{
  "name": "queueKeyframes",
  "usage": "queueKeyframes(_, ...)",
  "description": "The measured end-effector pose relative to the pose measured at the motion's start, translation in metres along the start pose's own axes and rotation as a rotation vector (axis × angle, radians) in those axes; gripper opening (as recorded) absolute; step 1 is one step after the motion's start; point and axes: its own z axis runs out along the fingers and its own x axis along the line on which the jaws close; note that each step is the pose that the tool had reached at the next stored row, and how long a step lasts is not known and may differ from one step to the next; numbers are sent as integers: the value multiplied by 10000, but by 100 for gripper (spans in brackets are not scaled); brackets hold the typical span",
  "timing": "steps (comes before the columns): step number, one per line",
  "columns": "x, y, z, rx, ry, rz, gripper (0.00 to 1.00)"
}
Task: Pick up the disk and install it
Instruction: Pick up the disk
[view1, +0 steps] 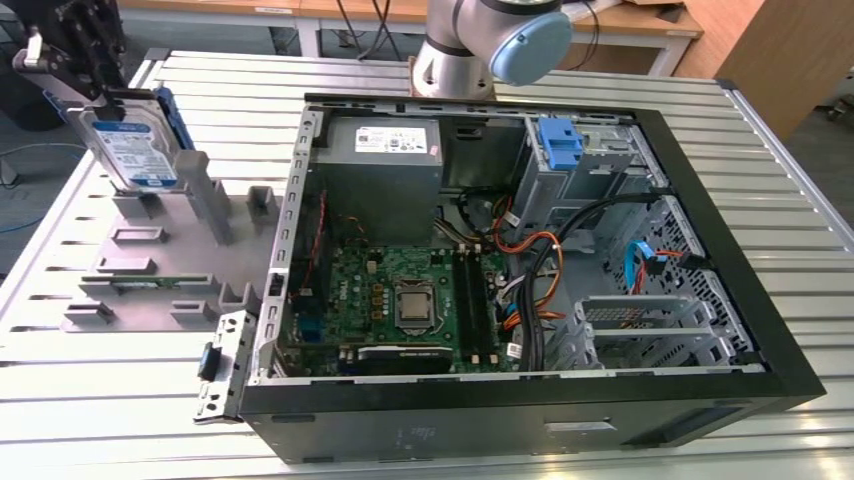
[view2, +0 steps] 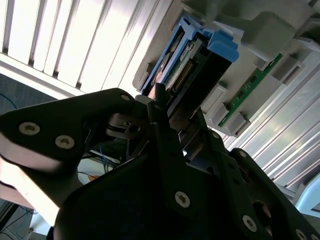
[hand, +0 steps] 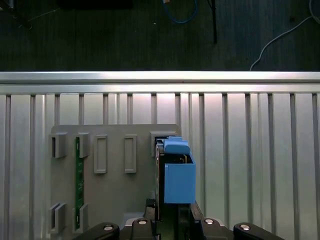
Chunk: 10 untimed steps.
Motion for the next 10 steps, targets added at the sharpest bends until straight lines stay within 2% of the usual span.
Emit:
queueKeyframes(5,-2,1,-51,-2,1,1,35)
queueKeyframes(10,-3,1,-57,-2,1,0,35)
